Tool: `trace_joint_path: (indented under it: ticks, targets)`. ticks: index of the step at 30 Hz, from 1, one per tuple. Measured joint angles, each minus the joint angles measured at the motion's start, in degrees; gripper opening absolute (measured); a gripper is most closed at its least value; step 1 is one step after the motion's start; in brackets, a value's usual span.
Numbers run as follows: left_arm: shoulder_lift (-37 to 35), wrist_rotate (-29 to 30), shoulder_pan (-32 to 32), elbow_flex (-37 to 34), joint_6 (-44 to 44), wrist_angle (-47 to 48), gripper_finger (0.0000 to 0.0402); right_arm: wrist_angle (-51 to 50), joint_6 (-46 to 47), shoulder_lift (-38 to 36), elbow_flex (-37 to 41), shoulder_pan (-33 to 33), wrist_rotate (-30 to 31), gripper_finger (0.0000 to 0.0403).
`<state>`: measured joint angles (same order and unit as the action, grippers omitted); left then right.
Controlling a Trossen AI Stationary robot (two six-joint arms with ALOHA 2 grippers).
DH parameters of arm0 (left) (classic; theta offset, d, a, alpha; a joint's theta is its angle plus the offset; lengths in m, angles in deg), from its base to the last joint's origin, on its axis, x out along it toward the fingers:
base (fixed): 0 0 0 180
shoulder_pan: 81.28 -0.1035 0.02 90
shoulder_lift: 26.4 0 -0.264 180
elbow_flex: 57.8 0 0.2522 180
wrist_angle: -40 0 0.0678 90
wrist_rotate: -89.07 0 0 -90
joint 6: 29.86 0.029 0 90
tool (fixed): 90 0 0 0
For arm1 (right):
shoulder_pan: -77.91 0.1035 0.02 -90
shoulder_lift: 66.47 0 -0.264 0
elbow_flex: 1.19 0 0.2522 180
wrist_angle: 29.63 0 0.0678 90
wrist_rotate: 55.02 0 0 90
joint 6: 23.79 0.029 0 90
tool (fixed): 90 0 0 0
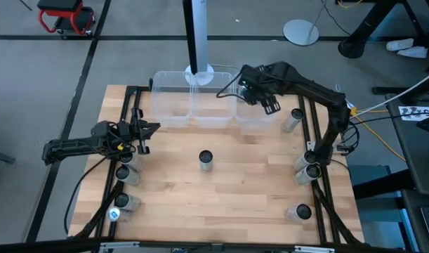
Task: Sort soda cans
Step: Put the blue soda can into the right transparent bin
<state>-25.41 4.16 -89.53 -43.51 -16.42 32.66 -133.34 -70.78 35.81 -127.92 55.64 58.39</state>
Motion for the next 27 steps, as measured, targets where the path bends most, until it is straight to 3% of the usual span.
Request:
trace_joint_path:
  ticks: [10,27]
  targets:
    - [0.0,0.01,0.0,0.0,0.0,0.67,0.0017,2.32,-0.47,1.31,10.06,-3.75,0.12,0.023]
    - [0.0,0.0,0.0,0.0,0.42,0.76,0.0017,7.8,-5.8,9.61,10.66,-6.9,0.49,0.023]
